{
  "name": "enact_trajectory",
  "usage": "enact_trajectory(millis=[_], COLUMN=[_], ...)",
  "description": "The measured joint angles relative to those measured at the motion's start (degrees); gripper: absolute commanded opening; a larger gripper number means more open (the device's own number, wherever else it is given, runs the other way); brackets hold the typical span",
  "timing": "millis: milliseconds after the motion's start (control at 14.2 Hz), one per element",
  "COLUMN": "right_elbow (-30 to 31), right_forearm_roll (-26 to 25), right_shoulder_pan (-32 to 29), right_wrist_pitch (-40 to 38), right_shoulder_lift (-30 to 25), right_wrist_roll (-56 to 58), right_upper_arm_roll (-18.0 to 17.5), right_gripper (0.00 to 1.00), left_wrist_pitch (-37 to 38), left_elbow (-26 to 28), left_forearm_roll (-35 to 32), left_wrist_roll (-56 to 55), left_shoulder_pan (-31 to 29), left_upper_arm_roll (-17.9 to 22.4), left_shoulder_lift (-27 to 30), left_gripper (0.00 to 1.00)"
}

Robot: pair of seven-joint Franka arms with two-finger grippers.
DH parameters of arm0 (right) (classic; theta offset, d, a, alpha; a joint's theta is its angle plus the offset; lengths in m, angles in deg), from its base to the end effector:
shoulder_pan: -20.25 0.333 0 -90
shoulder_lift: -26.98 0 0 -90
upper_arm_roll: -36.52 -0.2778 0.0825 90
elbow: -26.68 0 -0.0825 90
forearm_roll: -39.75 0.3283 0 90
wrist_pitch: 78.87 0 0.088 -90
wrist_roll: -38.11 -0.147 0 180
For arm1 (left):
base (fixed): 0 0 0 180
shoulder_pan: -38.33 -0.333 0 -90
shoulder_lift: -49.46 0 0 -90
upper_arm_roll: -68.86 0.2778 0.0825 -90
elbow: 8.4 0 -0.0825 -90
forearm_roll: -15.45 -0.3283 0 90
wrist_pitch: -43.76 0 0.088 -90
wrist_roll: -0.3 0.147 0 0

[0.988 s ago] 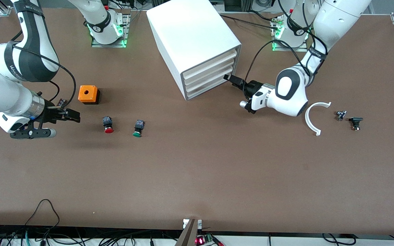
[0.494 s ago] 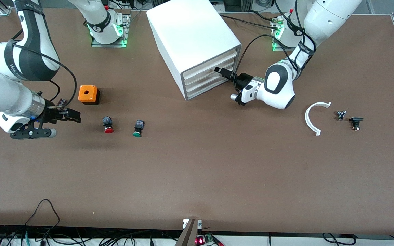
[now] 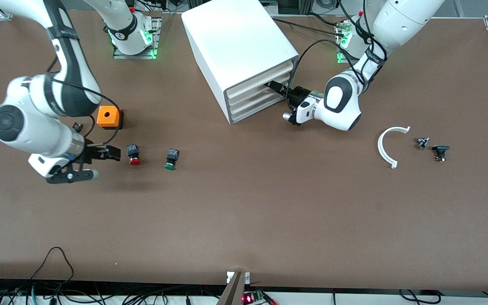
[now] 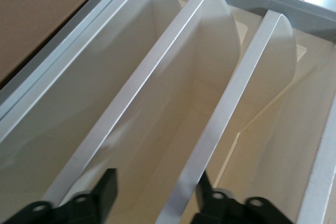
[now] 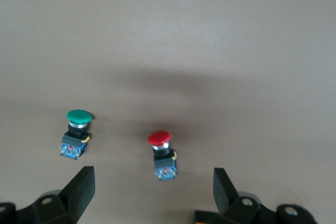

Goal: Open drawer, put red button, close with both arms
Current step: 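Pull the top drawer open with the left gripper while the right gripper descends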

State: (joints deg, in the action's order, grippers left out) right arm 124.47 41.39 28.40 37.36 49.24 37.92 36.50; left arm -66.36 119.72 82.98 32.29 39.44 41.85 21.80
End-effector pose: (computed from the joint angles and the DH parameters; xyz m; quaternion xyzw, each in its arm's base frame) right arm 0.5788 0.0858 0.3134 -0.9974 -0.0628 0.0342 0.0102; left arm 0.3375 -0.3092 0.1817 0.7967 -0.0544 -0.3133 0.5139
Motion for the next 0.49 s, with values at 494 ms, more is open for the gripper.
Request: enact_trajectory(millis=[494], right_elbow=[1.8], right_forearm_roll=[0.0], right_shoulder_pan=[1.1], right_wrist_pitch=[6.2], right_shoulder_lift=[6.7], right_wrist_roll=[0.3], right_upper_arm_roll=[0.1], right_gripper=[1.0], left_wrist_pitch=[-4.3], left_elbow=[-1.4], left_forearm_roll=[0.9], left_wrist_roll=[1.0], left_shoulder_pan=[-2.0], left_upper_arm_roll=[1.7], left_shoulder_lift=[2.7], left_gripper=[0.0])
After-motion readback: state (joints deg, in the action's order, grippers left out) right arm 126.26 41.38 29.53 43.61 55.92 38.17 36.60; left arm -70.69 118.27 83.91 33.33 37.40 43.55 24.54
